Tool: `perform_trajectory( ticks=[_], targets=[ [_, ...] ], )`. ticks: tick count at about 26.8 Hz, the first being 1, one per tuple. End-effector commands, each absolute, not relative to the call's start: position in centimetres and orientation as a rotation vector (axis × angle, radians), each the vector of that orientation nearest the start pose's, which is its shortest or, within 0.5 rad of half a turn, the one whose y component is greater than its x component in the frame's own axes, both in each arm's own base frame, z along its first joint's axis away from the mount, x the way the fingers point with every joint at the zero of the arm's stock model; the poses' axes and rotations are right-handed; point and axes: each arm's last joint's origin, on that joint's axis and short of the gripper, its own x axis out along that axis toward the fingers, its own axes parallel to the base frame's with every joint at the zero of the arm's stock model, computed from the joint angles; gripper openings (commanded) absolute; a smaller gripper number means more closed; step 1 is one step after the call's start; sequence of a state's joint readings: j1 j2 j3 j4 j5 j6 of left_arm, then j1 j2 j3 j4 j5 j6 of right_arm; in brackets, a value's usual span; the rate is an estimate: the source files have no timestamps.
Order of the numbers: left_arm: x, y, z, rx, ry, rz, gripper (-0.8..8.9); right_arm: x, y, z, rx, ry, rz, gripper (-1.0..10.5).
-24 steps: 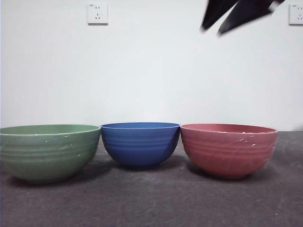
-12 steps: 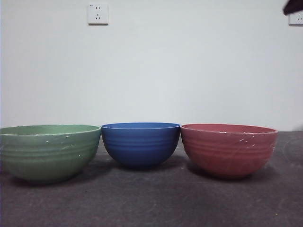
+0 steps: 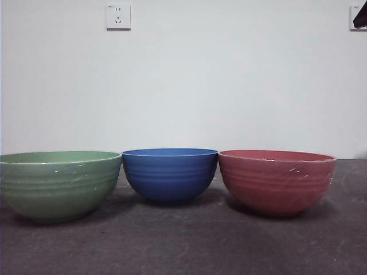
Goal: Pick up the green bowl on the top,put the green bowl on the left,pick up the red bowl in the middle,put the red bowl on the right
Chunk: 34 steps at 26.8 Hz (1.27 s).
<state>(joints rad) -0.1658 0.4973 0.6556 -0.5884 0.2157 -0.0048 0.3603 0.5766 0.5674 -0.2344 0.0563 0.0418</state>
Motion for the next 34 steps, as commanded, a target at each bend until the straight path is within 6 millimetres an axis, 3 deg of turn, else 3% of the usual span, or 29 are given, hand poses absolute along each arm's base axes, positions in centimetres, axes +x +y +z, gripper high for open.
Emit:
perform_trajectory(
  ticks=[1, 5, 7, 11, 19, 27, 34],
  targets=[
    [10.0, -2.4, 28.8, -0.019, 0.408, -0.376, -0.03, 13.0, 4.7, 28.1, 0.003, 0.245, 0.293, 0.0],
    [6.0, -1.5, 29.2, 0.098, 0.191, -0.359, -0.03, 13.0, 4.7, 28.0, 0.001, 0.253, 0.293, 0.0],
    [5.5, -1.1, 28.1, 0.108, 0.076, -0.276, -0.03, 13.0, 4.7, 28.0, 0.001, 0.257, 0.293, 0.0],
    [7.1, -0.6, 23.9, 0.108, -0.008, -0.149, -0.03, 13.0, 4.7, 27.9, -0.001, 0.261, 0.293, 0.0],
    [9.2, -0.6, 17.2, 0.024, 0.096, -0.130, -0.03, 13.0, 4.7, 27.9, -0.001, 0.262, 0.293, 0.0],
    [9.6, -0.5, 14.7, -0.050, 0.184, -0.105, -0.03, 12.9, 4.7, 27.9, -0.001, 0.265, 0.293, 0.0],
    [9.6, -0.5, 14.7, -0.057, 0.183, -0.106, -0.03, 12.9, 4.7, 27.9, -0.002, 0.266, 0.293, 0.0]
  ],
)
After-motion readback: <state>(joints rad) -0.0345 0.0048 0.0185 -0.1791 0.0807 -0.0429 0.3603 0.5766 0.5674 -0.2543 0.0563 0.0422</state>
